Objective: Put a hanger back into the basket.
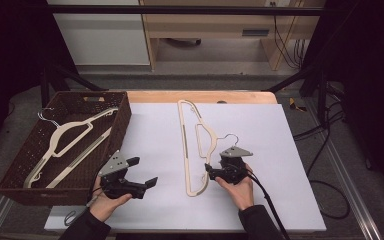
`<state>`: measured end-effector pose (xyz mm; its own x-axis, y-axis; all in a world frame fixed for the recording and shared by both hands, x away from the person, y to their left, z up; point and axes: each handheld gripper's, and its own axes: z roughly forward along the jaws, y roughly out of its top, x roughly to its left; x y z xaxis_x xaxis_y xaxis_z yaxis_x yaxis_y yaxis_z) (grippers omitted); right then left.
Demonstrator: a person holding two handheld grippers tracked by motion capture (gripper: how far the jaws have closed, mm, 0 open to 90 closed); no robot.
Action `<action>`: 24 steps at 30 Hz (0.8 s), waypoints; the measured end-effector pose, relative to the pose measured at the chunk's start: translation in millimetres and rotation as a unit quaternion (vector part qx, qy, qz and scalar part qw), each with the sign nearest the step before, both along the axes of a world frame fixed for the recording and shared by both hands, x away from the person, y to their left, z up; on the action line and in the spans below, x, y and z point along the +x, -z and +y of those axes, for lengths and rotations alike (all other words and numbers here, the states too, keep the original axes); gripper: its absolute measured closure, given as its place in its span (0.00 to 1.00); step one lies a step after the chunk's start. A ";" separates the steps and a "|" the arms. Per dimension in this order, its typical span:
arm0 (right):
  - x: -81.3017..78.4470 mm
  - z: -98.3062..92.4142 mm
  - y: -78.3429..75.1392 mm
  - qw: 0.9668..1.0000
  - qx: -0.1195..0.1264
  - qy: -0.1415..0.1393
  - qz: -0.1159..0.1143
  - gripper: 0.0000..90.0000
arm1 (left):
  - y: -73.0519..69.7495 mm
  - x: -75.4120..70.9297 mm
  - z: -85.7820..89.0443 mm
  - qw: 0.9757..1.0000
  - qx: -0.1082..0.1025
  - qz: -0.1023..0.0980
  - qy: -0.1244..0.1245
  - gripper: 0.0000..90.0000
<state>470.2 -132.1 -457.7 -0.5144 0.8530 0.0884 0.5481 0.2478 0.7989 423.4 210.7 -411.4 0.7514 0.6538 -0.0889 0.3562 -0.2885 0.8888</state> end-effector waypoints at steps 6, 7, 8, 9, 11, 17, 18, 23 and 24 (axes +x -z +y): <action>8.2 15.4 15.8 0.999 -0.033 -0.008 0.023 0.40 | 1.0 1.7 2.2 1.000 -0.003 0.002 0.000 0.07; 9.0 18.7 19.7 0.999 -0.048 -0.012 0.023 0.40 | 0.9 1.8 3.0 1.000 -0.008 0.004 -0.001 0.07; 8.8 21.4 21.8 0.998 -0.054 -0.013 0.024 0.41 | 0.9 1.9 3.9 1.000 -0.012 0.005 -0.001 0.07; 8.7 24.8 24.6 0.997 -0.072 -0.017 0.025 0.43 | 0.9 1.9 4.1 1.000 -0.012 0.006 -0.001 0.07; 7.8 27.4 24.9 0.996 -0.079 -0.018 0.025 0.47 | 1.4 1.8 4.0 1.000 -0.011 0.006 -0.001 0.08; 7.2 26.6 22.2 0.997 -0.071 -0.007 0.042 0.60 | 2.9 2.8 4.2 1.000 -0.007 0.010 -0.003 0.08; 7.7 24.0 21.5 0.996 -0.075 -0.011 0.042 0.65 | 3.0 2.9 4.4 1.000 -0.007 0.010 -0.004 0.08; 8.0 18.6 18.2 0.995 -0.075 0.000 0.061 0.70 | 4.0 3.0 4.2 1.000 -0.007 0.012 -0.003 0.09; 8.1 18.0 18.0 0.995 -0.075 0.001 0.062 0.70 | 4.6 3.1 4.0 1.000 -0.006 0.013 -0.003 0.09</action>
<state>478.3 -114.1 -475.7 -0.5056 0.8625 0.0224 0.6406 0.3578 0.6794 426.5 214.7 -415.9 0.7447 0.6572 -0.1162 0.3811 -0.2758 0.8824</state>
